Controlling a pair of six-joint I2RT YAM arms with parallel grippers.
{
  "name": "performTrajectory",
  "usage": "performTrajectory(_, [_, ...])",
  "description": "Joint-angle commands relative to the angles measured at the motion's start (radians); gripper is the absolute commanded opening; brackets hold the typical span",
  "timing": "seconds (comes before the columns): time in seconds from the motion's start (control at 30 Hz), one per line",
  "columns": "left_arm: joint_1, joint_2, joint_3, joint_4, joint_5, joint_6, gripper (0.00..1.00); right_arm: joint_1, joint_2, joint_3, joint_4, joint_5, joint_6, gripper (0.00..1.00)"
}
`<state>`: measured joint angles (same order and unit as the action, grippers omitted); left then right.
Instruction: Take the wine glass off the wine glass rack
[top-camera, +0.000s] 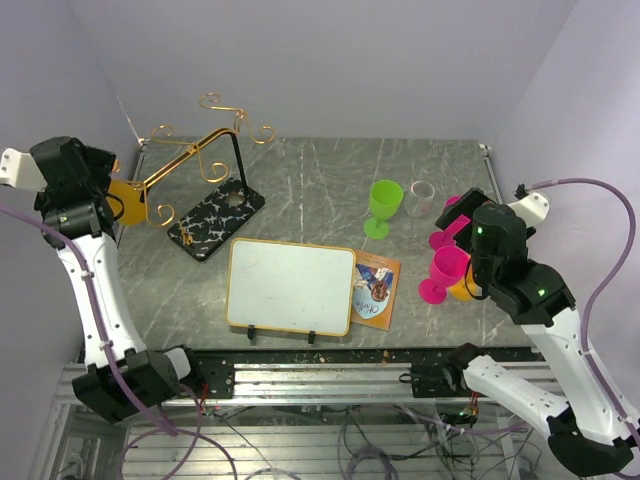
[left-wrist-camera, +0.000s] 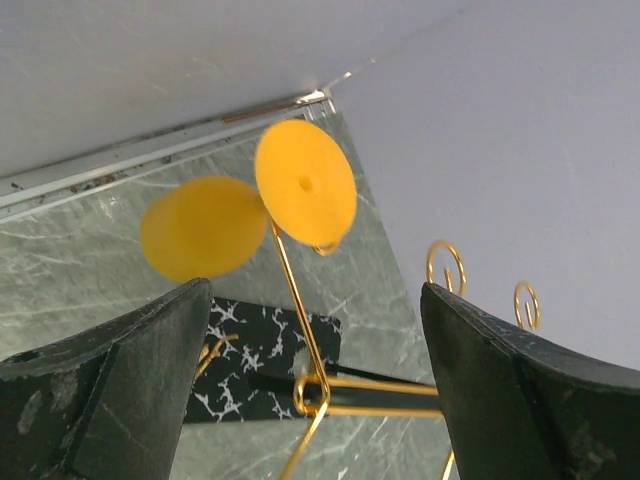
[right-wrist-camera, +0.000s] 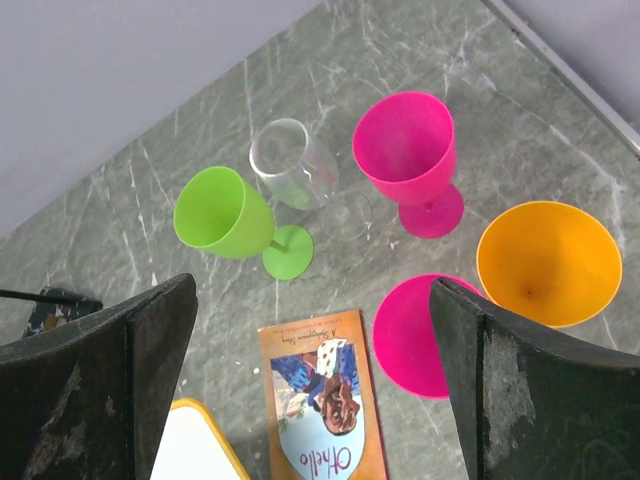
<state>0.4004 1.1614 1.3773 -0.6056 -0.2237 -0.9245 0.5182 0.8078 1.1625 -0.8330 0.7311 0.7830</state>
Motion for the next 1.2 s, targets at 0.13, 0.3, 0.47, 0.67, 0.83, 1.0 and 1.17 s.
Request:
performTrajectory(0.13, [0.093, 0.129, 0.048, 0.043, 0.016, -0.061, 0.95, 0.048, -0.04, -0.046, 0.124, 0.092, -0.068, 1.0])
performTrajectory(0.3, [0.102, 0.175, 0.053, 0.095, 0.049, -0.057, 0.95, 0.052, -0.039, -0.064, 0.152, 0.079, -0.079, 1.0])
performTrajectory(0.47, [0.109, 0.231, 0.06, 0.123, 0.118, -0.083, 0.87, 0.052, -0.031, -0.065, 0.175, 0.062, -0.096, 1.0])
performTrajectory(0.67, [0.111, 0.273, 0.061, 0.152, 0.119, -0.132, 0.86, 0.054, -0.022, -0.075, 0.193, 0.054, -0.1, 1.0])
performTrajectory(0.83, [0.112, 0.29, 0.072, 0.147, 0.1, -0.135, 0.73, 0.055, -0.016, -0.074, 0.2, 0.07, -0.099, 1.0])
performTrajectory(1.0, [0.111, 0.306, 0.085, 0.138, 0.079, -0.11, 0.64, 0.056, -0.014, -0.076, 0.205, 0.076, -0.096, 1.0])
performTrajectory(1.17, [0.111, 0.319, 0.084, 0.153, 0.069, -0.078, 0.53, 0.056, -0.011, -0.073, 0.204, 0.08, -0.089, 1.0])
